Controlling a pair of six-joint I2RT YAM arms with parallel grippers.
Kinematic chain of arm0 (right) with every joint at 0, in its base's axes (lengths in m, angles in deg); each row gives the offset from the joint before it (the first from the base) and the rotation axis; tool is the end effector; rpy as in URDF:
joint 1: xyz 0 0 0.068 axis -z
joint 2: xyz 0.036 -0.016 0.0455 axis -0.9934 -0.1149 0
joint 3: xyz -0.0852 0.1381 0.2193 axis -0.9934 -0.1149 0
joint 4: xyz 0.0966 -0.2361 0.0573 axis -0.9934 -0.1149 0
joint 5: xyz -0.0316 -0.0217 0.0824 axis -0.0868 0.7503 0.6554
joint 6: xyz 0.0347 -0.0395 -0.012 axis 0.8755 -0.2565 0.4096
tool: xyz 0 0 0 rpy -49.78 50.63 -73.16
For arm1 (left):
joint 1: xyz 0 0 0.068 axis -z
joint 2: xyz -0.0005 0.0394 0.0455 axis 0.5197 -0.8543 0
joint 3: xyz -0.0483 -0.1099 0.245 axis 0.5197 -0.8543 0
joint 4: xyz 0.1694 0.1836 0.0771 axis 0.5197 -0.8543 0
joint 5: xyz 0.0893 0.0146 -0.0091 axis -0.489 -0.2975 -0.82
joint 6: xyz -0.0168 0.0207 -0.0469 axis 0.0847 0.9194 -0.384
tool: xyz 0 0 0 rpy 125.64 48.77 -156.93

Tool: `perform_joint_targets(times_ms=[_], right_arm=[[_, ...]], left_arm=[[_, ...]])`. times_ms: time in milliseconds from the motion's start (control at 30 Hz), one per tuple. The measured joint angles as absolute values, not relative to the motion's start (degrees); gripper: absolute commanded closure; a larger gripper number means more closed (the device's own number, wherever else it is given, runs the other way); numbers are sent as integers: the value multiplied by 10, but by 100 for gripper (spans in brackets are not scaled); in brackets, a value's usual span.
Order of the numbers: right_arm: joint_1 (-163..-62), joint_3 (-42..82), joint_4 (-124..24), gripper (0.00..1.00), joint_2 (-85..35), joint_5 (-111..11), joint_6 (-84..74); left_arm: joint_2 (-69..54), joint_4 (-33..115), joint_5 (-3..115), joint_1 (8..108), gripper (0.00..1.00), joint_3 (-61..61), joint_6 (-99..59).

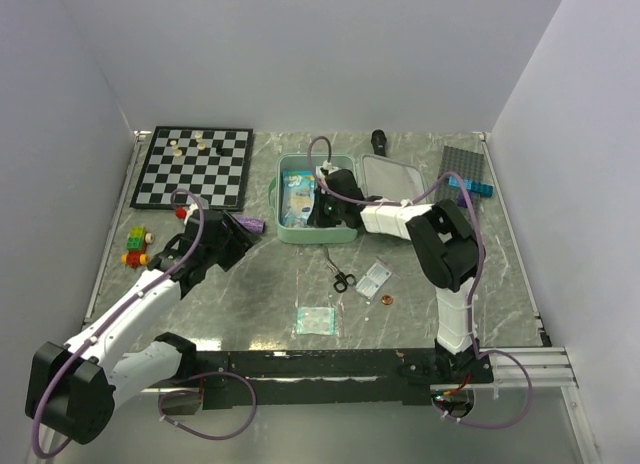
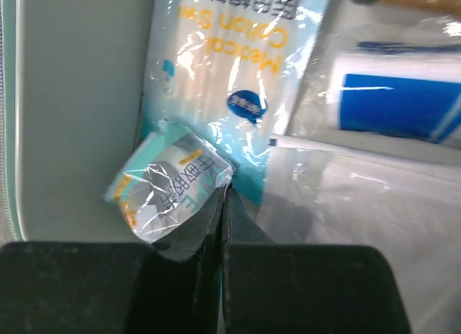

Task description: Organize the medicine kit

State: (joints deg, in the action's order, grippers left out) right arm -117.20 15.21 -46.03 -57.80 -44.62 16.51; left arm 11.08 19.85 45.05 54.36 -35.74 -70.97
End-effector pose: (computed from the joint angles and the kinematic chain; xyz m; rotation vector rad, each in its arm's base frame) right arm 0.3535 0.2461 0.1614 -0.2320 2.3657 0.8015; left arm 0.1950 -0.0810 0.2349 -0.8335 2.2207 -0.7160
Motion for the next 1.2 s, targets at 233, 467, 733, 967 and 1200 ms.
perform_joint_targets(times_ms=[233,467,733,967,1200], right_arm=[[-1170,136,-472,53,-549,-468,145],[-1172,135,-492,45,-500,-476,132],[-1190,111,-538,38,-377,-549,96],[-1236,-39,-590,37,-156,-653,86],[-1252,-182,-668,38,-121,-708,127]], left_arm=[[109,204,454,544,36,-364,-710],[109,207,454,544,36,-364,-709],[109,207,454,544,34,-364,-707],[112,207,452,544,34,-373,-707],[104,221,459,544,34,-378,-707]])
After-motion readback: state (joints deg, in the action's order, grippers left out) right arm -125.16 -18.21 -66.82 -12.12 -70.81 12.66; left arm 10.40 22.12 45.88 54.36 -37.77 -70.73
